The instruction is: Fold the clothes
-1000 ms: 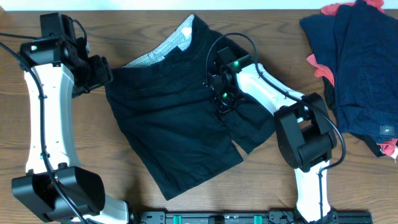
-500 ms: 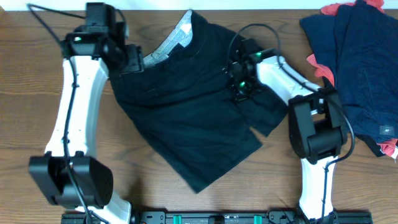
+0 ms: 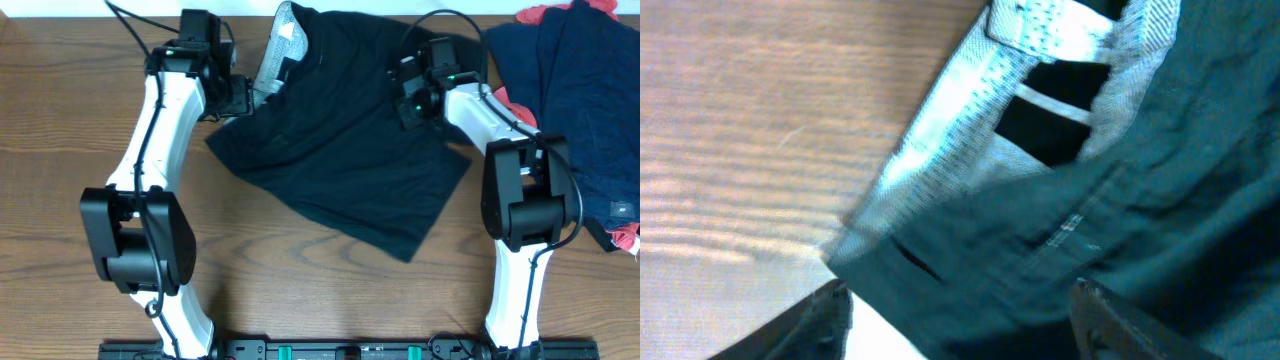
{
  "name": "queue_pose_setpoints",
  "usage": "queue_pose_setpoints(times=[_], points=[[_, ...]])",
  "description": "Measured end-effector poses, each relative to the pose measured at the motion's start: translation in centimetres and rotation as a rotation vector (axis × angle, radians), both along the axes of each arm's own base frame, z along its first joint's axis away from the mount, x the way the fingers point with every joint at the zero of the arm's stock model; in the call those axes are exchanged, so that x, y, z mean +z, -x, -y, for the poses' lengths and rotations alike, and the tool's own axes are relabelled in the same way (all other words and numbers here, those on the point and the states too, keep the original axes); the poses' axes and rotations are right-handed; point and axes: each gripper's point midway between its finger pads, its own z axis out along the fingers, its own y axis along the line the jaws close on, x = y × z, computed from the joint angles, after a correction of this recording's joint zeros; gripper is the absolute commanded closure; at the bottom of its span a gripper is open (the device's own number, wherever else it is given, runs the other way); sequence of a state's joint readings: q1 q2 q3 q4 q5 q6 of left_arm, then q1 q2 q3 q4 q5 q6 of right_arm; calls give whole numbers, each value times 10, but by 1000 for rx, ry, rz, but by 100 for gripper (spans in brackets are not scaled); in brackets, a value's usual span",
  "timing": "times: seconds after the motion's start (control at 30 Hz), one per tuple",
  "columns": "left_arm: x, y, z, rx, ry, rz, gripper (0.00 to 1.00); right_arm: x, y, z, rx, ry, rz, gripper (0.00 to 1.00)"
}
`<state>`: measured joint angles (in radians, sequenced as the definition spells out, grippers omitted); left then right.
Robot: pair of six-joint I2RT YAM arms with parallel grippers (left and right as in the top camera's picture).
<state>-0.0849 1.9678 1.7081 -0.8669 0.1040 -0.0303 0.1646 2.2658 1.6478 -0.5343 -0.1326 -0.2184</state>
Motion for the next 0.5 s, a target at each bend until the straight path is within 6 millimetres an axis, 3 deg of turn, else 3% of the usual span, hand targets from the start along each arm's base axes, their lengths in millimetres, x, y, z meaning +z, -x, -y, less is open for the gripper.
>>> queue_pose_setpoints(times=[0.1,0.2,0.33,0.4,0.5], points=[[0,-5,14,-77,-13,27,5,0,6,28,-49,39,-52,65],[5,-13,32,-174,-32,81,1,4,18,43,-69,32,-126,50],[14,-28,60,-278,-43,176,2,15,31,46,-59,1,-190,42],[18,-35,72,-312,-43,220,1,31,32,40,-44,-23,-182,40],[13,-44,83,-346,-42,252,1,70,30,29,-19,-60,-120,39]])
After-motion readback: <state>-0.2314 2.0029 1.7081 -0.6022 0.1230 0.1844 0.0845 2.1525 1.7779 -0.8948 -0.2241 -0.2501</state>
